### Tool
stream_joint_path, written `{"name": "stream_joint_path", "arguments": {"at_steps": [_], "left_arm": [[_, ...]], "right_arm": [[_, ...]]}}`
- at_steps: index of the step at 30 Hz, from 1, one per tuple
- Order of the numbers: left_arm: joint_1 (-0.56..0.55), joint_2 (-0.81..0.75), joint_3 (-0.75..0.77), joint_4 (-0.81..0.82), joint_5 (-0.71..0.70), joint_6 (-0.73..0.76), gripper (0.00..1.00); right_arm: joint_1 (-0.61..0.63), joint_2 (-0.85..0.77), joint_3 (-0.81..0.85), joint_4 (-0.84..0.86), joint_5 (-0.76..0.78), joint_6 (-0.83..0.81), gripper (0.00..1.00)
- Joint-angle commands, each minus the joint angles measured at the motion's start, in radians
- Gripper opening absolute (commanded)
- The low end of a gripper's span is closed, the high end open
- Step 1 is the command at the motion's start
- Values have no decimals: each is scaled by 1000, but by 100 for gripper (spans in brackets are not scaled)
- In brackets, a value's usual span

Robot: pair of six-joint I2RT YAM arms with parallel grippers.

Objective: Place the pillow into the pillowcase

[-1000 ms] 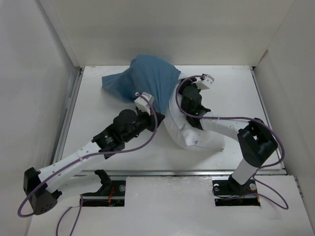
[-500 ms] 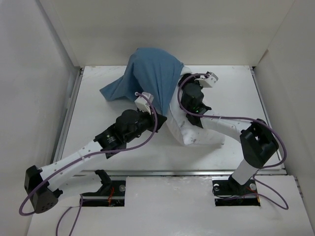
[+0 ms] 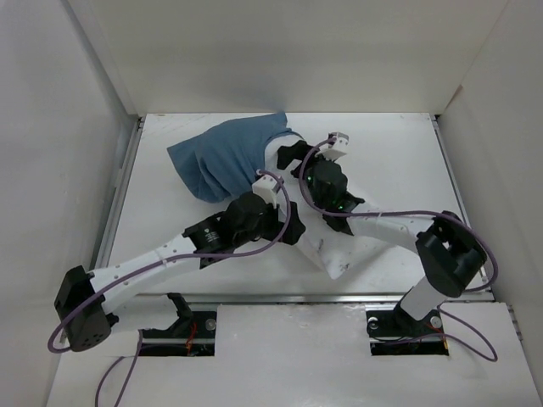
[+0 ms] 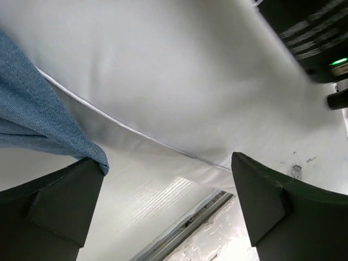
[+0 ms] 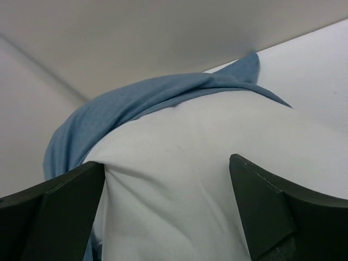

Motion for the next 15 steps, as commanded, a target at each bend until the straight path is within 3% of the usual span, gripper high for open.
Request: {"name": "stream_joint_path", "arguments": {"at_steps": [1,6,11,15], "left_arm": [[-15,-93,84,-56,-36,-15,100],[-6,-134,163,-125,-144,24,100],[-6,-174,215,-133,-228,54,100],[-6,-142,325,-248,-407,15,100]], "right_arm": [[-23,-94,84,-180,-156,-70,100],[-100,-149,210,-466,-391,-124,100],[-172,-243,258,-592,-457,-213,100],[-195,-240,282,-687,-457,-297,100]]}}
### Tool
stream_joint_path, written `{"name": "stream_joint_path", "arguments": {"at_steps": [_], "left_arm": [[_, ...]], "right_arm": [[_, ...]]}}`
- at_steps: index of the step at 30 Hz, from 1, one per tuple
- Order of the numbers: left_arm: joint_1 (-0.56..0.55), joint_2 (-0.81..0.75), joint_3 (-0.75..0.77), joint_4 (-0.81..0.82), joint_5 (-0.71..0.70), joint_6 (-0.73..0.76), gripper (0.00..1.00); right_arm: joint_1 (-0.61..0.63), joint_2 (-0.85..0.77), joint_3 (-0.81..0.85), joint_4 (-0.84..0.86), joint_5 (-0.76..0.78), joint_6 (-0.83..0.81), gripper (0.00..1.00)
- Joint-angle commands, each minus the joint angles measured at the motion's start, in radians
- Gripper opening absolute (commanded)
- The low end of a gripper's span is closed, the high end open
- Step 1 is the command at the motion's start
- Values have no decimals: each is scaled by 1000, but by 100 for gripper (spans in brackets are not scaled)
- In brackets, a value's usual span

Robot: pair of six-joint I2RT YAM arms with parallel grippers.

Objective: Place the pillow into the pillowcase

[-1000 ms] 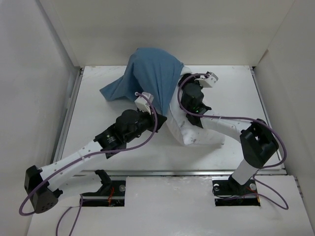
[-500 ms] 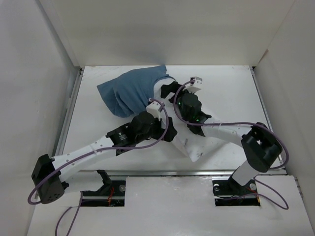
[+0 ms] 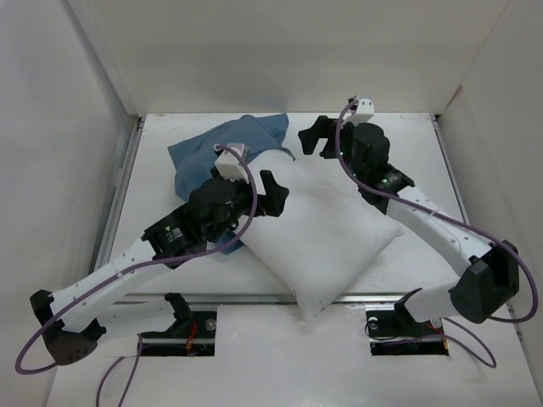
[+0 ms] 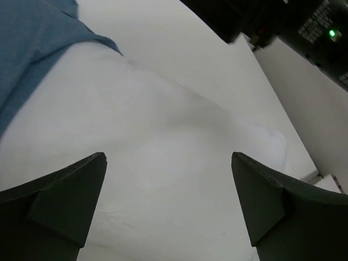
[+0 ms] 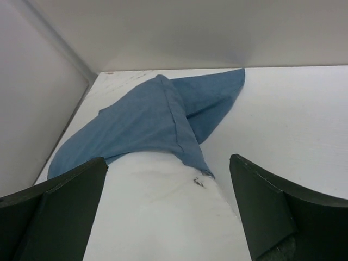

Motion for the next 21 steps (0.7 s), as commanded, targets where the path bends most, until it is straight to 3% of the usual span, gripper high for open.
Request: {"name": "stream_joint_path", "arguments": {"at_steps": [1,4,7,12,14,21], "left_arm": [[6,31,116,-127,-262,-60,100],[59,123,209,-312,-392,-140,100],[116,210,233,-406,-421,-165,98],[243,340,247,-396,-366,-90,98],[263,383,247,-319,-322,14,96],[354,482,283,-230,-294,123,96]], "right_arm": [[-7,-6,61,-125,-55,-106,100],[-7,17,61,-125,-151,-150,100],[-7,17,51,-115,-289,-219,100],[-7,48,42,-115,-476,-330,100],[-7,58,31,-125,-487,-356,100],[2,69,12,-125,-503,-386,99]]}}
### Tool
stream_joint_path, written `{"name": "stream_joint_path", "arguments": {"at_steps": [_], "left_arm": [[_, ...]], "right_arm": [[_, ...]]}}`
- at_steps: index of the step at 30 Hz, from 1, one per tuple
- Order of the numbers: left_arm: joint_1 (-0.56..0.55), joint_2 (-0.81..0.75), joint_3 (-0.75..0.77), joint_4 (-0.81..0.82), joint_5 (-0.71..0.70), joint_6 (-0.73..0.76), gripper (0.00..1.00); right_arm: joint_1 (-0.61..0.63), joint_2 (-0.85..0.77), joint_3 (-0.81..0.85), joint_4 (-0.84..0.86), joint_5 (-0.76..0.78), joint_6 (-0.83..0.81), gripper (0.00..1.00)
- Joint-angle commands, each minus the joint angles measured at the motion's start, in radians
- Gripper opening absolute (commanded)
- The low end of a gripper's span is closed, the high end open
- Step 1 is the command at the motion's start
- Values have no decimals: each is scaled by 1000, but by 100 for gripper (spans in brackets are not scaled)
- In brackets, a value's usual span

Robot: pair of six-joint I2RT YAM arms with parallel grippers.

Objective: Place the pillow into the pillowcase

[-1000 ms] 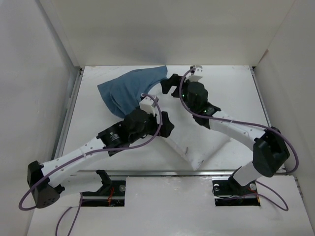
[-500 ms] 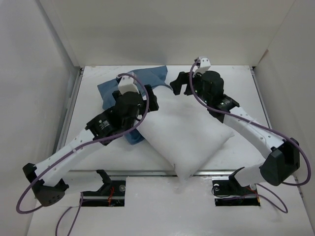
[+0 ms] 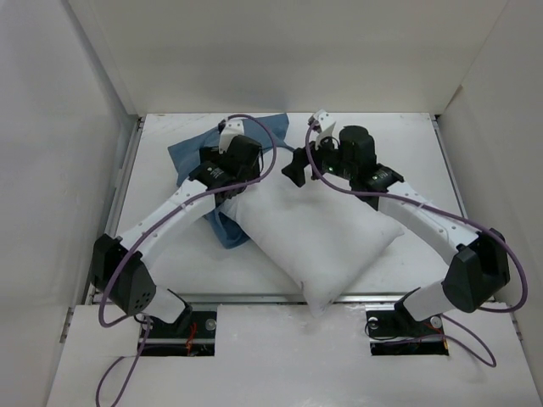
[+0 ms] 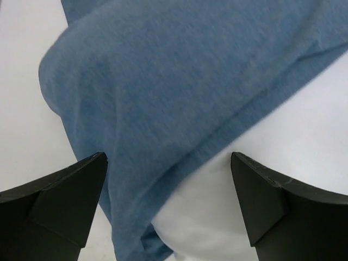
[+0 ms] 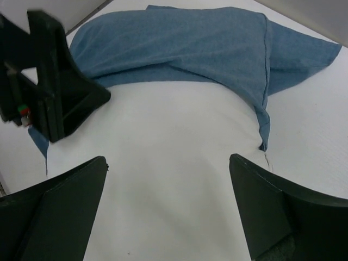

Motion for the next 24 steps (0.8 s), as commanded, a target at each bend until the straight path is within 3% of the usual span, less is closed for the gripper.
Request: {"name": "stream_joint_path", "arguments": {"at_steps": [1,7,10,12,13,17,20,24], "left_arm": [[41,26,76,69,14,109,95],[87,142,136,81,-1,147,92],[98,186,150,109,31,179,85],[98,209,171,109,31,179,65],[98,223,188,109,31,179,39],[98,214,211,119,80,199,4],[98,171,211,159,120,222,0],[78,99,181,178,158,241,0]], "right_arm": [[7,-2,-11,13,-57,-49,99],[27,-2,-42,13,-57,-86,99],[36,-2,-42,13,-47,-86,99],[47,-2,-42,3,-38,-86,99],[47,-2,-42,3,-37,-97,97],[126,39,-53,34,-4,-143,97],[185,77,-62,120,93,-181,98],[185,229,-4,184,104,-181,99]]}}
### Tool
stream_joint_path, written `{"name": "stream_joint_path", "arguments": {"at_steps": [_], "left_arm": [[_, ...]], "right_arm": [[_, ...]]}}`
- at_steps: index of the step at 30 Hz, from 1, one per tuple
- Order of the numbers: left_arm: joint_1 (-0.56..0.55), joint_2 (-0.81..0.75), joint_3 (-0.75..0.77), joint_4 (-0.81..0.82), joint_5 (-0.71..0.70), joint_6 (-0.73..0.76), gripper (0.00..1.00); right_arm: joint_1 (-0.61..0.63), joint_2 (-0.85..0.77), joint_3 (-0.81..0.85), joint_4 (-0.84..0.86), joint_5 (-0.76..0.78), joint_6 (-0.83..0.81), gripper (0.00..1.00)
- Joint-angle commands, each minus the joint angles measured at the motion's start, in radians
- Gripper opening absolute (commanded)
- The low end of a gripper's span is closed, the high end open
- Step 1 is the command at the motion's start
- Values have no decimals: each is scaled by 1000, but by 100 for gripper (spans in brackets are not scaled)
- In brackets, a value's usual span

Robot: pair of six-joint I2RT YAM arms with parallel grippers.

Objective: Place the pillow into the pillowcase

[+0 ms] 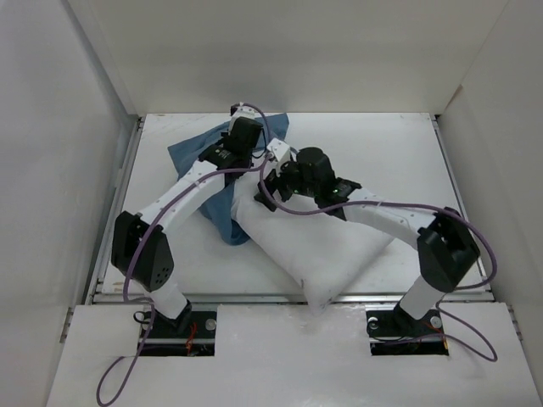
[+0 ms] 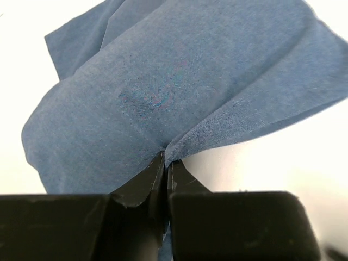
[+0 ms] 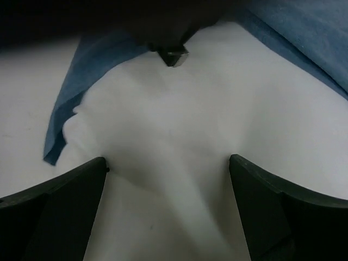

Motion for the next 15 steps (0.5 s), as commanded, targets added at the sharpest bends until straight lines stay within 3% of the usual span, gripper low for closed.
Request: {"name": "stream_joint_path", "arguments": {"at_steps": [1,2,4,5,6,9,15], "left_arm": [[-15,-135,-6,70,73,26,0],[-25,-153,-16,84,90,35,0],[-25,-212,-40,118,127,36,0],[-25,-229,-40,130,171,48,0],[-34,-246,-52,144,196,58,0],[-34,-286,-63,185,305,72,0],[-106,-307,-7,257,588,94,0]], "right_arm": [[-6,121,60,95,51,-27,99],[-6,155,80,95,60,-27,94],[-6,241,143,104,92,16,43],[-6,255,157,121,125,45,10],[-6,255,157,145,232,83,0],[-16,187,99,309,368,189,0],[-55,-97,-157,689,446,349,0]]}}
